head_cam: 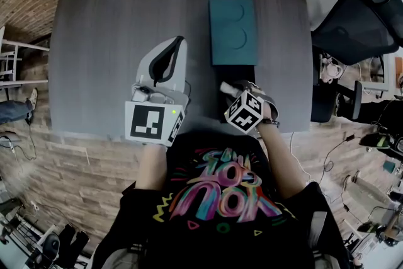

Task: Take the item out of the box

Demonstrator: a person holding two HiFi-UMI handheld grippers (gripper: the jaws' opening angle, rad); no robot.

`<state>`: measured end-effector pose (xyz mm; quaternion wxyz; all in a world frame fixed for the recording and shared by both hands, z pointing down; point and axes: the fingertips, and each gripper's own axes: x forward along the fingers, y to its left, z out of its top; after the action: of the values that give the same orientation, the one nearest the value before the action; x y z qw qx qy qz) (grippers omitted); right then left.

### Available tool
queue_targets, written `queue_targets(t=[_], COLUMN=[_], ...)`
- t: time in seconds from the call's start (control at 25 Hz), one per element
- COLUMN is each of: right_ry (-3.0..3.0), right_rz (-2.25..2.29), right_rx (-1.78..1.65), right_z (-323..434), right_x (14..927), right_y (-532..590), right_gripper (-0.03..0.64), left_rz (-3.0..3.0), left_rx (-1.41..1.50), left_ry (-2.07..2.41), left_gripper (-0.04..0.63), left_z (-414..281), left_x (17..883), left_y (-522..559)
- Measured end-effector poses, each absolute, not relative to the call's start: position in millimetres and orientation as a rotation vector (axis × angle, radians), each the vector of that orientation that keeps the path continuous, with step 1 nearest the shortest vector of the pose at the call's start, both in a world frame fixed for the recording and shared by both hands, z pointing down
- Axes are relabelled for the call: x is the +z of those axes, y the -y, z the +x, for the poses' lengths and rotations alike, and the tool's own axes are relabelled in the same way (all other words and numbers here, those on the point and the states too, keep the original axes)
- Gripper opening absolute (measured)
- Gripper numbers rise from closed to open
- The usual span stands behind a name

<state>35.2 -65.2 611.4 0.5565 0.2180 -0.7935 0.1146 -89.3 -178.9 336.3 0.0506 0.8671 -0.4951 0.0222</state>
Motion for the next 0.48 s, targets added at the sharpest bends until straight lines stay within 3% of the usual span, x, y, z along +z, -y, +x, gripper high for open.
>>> queue_targets(t=[0.48], right_ry=[1.899], right_rz=[0.544], right_rx=[0.286], right_z=[35.2], right_x=[607.9], right_y=[68.4], right_gripper=[0.132], left_rz=[2.632], left_rx=[0.062], left_ry=[1.538], left_gripper=[0.0], left_z=[-94.7], left_x=[332.8], left_y=[178.2])
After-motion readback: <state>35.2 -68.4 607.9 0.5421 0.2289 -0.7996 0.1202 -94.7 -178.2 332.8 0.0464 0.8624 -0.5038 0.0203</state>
